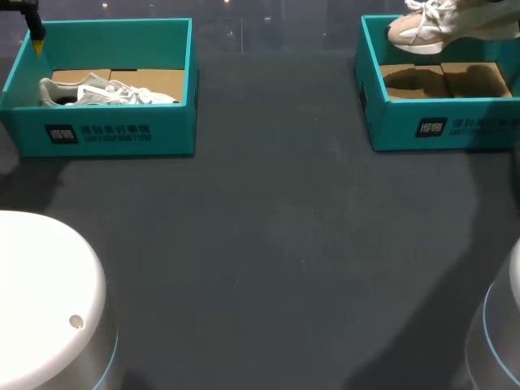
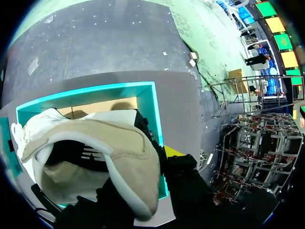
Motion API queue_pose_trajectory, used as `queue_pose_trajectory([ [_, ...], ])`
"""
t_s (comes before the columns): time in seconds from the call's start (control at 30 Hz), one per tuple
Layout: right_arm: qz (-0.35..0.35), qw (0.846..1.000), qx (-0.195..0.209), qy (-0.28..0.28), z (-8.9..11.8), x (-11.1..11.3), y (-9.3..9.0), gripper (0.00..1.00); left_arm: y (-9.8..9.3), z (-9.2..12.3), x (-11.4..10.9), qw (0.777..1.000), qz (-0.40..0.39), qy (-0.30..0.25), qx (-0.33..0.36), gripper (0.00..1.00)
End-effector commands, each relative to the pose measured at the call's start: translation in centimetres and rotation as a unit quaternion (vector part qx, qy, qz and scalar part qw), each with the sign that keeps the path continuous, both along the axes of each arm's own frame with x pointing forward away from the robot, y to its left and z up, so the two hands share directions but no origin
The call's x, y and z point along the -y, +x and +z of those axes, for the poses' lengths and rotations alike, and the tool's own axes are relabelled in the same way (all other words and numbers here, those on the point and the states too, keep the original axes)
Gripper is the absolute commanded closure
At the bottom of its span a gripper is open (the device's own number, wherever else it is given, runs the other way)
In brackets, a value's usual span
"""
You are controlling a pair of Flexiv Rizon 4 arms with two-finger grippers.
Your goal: Take the shoe out of the shoebox, open the shoe tongue, remove and reinsert the insole, then place the shoe into the shoebox
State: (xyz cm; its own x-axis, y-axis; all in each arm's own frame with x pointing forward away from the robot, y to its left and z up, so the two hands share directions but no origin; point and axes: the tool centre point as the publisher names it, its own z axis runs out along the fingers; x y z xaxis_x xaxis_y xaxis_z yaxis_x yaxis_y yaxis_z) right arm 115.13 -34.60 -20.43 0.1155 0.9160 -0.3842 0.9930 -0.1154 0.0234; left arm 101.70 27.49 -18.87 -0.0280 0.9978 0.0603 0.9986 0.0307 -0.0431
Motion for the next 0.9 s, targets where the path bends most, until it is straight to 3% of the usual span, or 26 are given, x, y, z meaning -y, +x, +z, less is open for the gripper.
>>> queue_pose_trajectory([
  [0.03, 0.001, 1.0, -0.005, -0.004, 2.0, -0.7, -0.4, 1.0, -0.1, 0.0, 0.0, 1.0, -0.001, 0.001, 0.001, 0.0],
  [0.63, 0.032, 0.999, 0.02, -0.003, 8.3, -3.9, -3.6, 1.0, -0.1, 0.0, 0.0, 1.0, -0.001, 0.001, 0.001, 0.0],
  [0.9, 0.027, 0.999, 0.031, 0.006, 9.4, -6.4, -6.0, 1.0, -0.1, 0.0, 0.0, 1.0, -0.001, 0.001, 0.001, 0.0],
])
